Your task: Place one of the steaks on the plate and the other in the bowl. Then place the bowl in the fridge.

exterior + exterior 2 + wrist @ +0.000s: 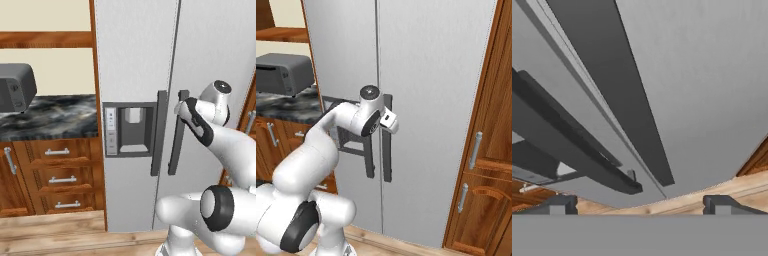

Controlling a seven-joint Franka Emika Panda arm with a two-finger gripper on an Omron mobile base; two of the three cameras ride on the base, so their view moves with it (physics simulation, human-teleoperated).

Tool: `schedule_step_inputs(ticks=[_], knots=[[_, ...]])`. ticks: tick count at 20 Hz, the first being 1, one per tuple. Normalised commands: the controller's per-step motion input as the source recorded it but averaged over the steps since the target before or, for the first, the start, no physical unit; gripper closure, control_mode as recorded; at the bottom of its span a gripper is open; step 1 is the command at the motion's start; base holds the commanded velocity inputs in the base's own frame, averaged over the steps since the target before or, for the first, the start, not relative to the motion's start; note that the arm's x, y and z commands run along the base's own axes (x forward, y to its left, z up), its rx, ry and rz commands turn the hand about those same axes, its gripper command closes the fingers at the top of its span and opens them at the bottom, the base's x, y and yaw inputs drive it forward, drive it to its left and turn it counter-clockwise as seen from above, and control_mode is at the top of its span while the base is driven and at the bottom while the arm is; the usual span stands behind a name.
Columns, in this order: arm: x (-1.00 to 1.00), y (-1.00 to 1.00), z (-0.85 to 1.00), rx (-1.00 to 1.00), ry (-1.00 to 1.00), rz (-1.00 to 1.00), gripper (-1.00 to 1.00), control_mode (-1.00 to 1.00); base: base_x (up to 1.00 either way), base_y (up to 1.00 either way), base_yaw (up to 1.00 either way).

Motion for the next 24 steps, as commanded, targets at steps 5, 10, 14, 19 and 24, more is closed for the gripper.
schedule_step_inputs(ticks=[5, 10, 14, 19, 24], knots=[[0.82, 0.00, -0.21, 0.00, 0.00, 0.05, -1.00, -1.00, 0.00, 0.00, 0.00], [0.41, -0.10, -0.30, -0.03, -0.04, 0.00, -1.00, -1.00, 0.00, 0.00, 0.00], [0.33, -0.16, -0.30, -0.03, -0.14, 0.00, -1.00, -1.00, 0.00, 0.00, 0.00], [0.45, -0.04, -0.35, 0.00, -0.21, 0.00, -1.00, -1.00, 0.00, 0.00, 0.00], [0.69, 0.00, -0.32, 0.00, -0.15, 0.00, -1.00, -1.00, 0.00, 0.00, 0.00]])
